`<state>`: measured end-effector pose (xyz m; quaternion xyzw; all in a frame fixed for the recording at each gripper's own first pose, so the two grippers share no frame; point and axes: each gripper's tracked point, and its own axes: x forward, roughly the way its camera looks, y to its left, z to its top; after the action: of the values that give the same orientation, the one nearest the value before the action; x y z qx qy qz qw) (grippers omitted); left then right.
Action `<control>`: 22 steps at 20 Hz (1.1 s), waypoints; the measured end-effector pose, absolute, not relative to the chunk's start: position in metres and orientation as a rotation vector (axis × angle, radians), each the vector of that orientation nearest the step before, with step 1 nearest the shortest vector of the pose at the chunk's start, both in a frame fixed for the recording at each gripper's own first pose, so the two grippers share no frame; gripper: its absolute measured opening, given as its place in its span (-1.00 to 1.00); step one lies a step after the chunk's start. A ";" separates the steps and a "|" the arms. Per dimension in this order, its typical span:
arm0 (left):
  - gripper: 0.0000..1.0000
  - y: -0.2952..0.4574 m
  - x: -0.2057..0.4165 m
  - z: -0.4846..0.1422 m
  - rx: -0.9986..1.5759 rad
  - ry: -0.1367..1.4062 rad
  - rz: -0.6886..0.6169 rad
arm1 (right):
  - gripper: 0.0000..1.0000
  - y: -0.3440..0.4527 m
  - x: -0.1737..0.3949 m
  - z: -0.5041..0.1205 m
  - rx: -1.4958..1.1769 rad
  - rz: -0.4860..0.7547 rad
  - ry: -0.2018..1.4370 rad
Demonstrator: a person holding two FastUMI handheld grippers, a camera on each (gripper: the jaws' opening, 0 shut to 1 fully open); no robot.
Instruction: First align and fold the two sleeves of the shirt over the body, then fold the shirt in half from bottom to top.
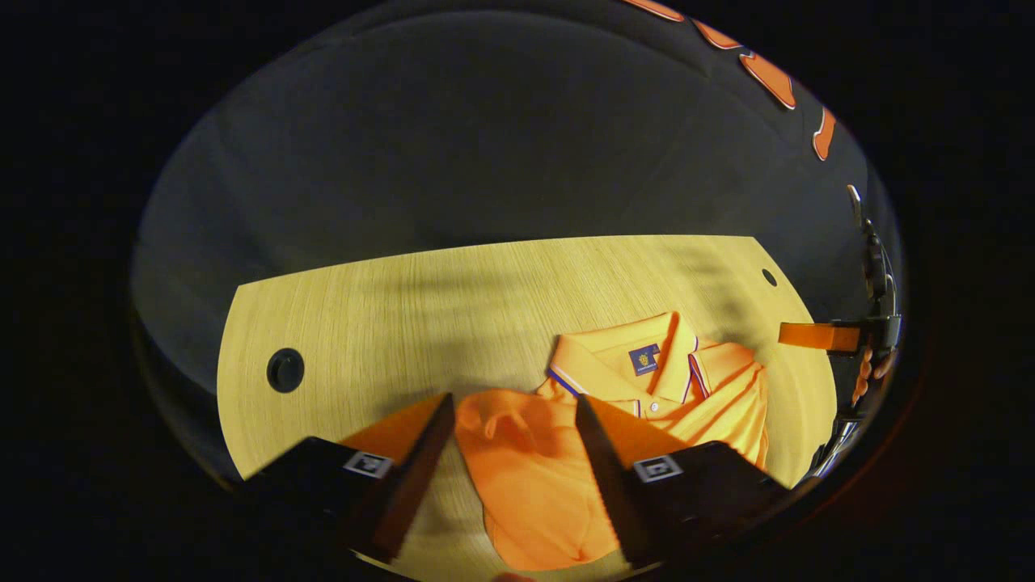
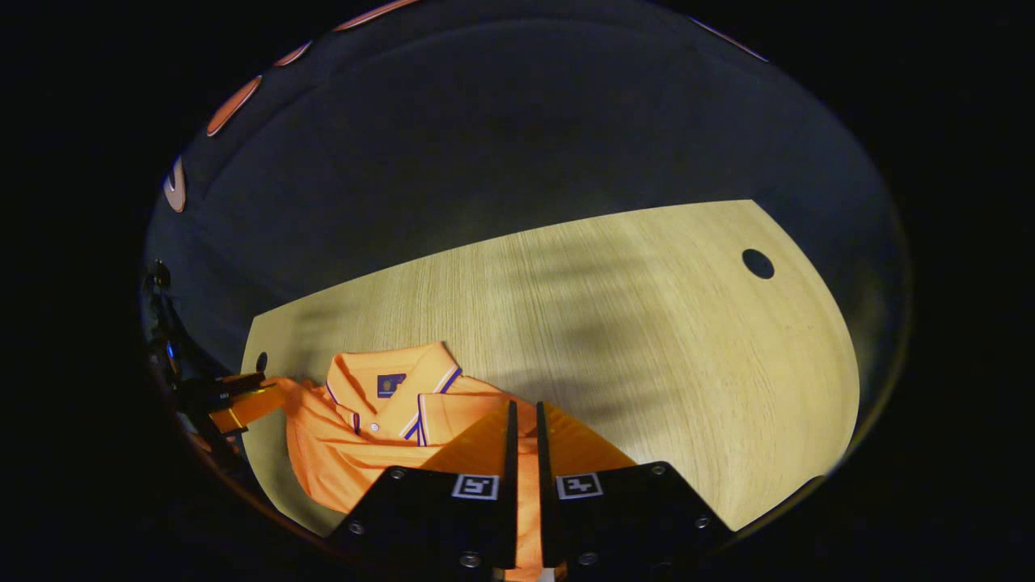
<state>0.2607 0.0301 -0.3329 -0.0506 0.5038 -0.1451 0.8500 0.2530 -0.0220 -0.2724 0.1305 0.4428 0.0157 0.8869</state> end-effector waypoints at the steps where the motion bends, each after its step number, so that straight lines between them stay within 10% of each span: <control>1: 1.00 0.031 0.260 -0.328 -0.126 1.050 -0.285 | -0.65 -0.026 0.247 -0.258 0.265 0.033 0.896; 4: 0.99 0.044 0.247 -0.293 -0.130 0.985 -0.251 | 0.12 -0.029 0.234 -0.212 0.235 0.052 0.756; 8: 0.98 0.046 0.214 -0.215 -0.109 0.823 -0.224 | 0.66 -0.038 0.195 -0.144 0.156 0.062 0.581; 22: 0.96 0.075 0.015 -0.002 -0.151 0.311 -0.077 | 0.84 -0.060 0.017 0.002 0.067 0.085 0.120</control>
<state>0.0151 0.0749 -0.0023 -0.0750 0.1545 -0.0382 0.9844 0.0165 -0.0604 0.0023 0.0337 0.0597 0.0426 0.9967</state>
